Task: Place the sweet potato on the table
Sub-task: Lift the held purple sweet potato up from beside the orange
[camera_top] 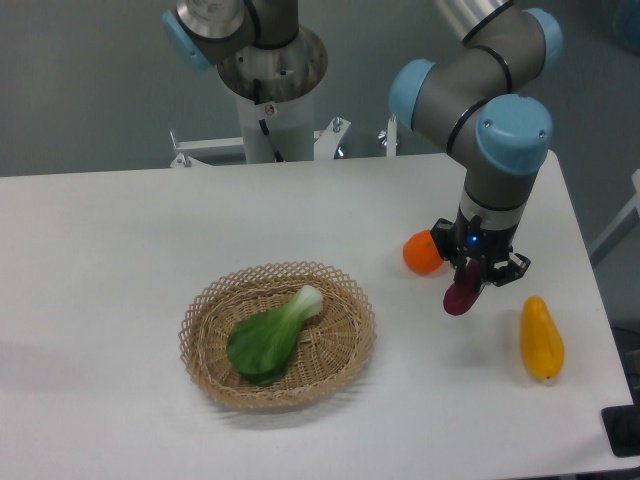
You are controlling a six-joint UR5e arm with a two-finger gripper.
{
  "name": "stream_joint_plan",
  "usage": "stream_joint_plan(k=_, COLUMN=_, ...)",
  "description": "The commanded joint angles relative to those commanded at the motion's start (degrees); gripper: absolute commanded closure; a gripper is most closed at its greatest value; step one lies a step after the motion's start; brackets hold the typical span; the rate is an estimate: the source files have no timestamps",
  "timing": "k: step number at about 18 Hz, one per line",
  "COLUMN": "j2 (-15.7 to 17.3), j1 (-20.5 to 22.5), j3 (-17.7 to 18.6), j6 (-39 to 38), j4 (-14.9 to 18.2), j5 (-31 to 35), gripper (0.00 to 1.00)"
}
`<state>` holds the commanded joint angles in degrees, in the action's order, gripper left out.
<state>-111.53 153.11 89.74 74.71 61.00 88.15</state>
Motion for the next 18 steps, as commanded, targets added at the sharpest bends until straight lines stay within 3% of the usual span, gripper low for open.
stream_joint_plan(k=18, j2=0.8, j1=-0.1, j3=2.5, j6=0.1, j4=0.0, j5=1.6, gripper=0.7)
